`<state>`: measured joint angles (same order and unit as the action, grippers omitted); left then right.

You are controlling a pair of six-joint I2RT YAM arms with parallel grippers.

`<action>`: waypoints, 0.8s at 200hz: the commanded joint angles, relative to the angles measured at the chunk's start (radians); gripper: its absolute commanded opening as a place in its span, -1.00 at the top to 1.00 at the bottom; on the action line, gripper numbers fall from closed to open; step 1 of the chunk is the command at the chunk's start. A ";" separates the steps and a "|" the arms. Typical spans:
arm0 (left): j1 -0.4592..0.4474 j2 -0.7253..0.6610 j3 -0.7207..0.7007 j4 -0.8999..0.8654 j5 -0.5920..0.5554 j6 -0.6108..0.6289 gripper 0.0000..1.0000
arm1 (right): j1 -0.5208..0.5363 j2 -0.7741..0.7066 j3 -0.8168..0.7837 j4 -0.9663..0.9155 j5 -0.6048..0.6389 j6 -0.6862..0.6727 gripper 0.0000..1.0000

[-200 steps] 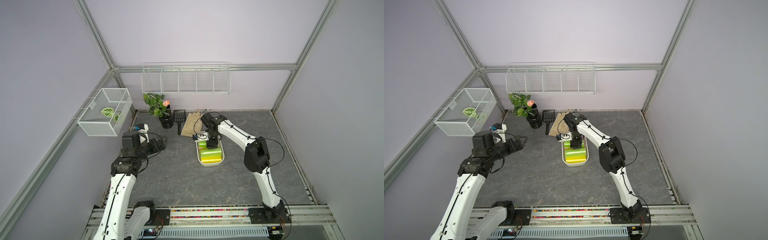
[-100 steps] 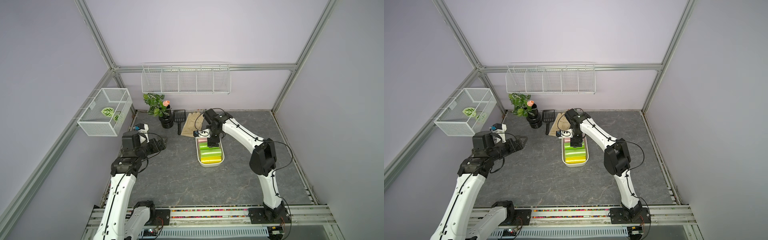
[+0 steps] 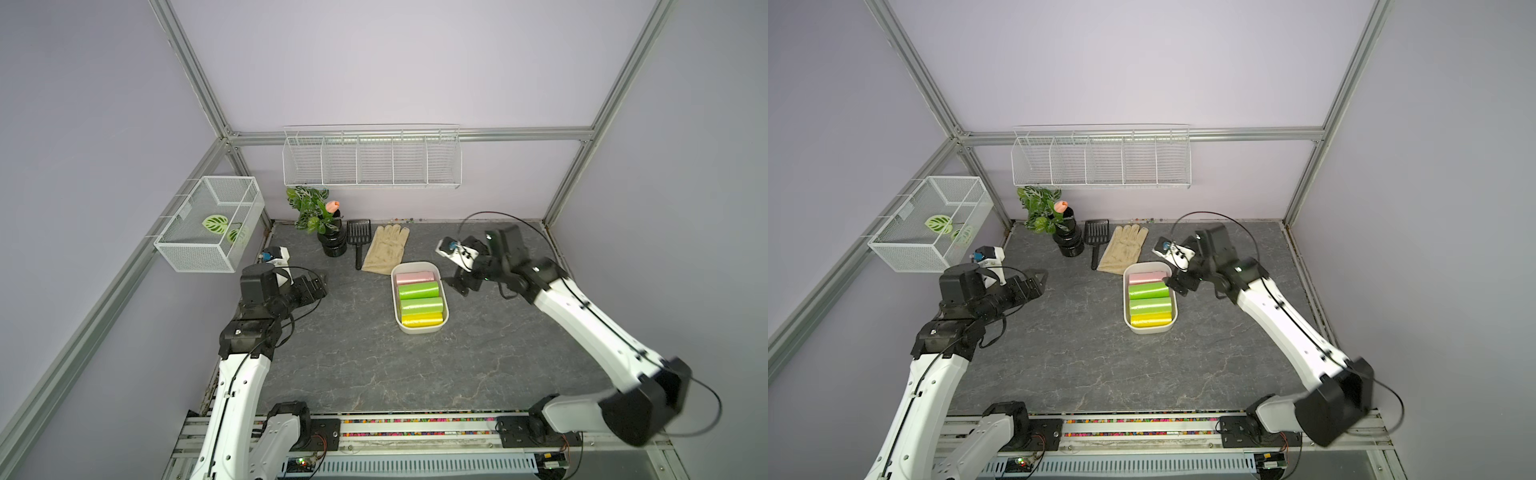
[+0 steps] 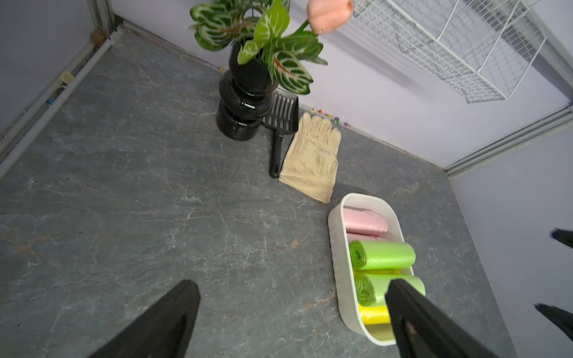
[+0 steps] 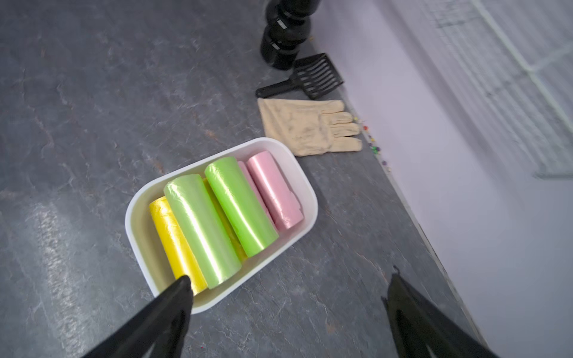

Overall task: Put the roll of trash bags into the storage box
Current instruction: Place the roll of trash bags in the storage box, then reset both arms

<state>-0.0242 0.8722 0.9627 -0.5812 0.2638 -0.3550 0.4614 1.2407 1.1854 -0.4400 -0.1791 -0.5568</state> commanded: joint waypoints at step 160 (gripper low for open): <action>-0.018 0.348 -0.556 1.192 -0.694 0.092 -0.91 | -0.194 -0.049 -0.968 1.238 1.063 0.683 -0.94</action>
<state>-0.0319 1.1320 0.4351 0.2882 -0.3492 -0.3977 0.2733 1.0950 0.2180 0.5377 0.8265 0.1566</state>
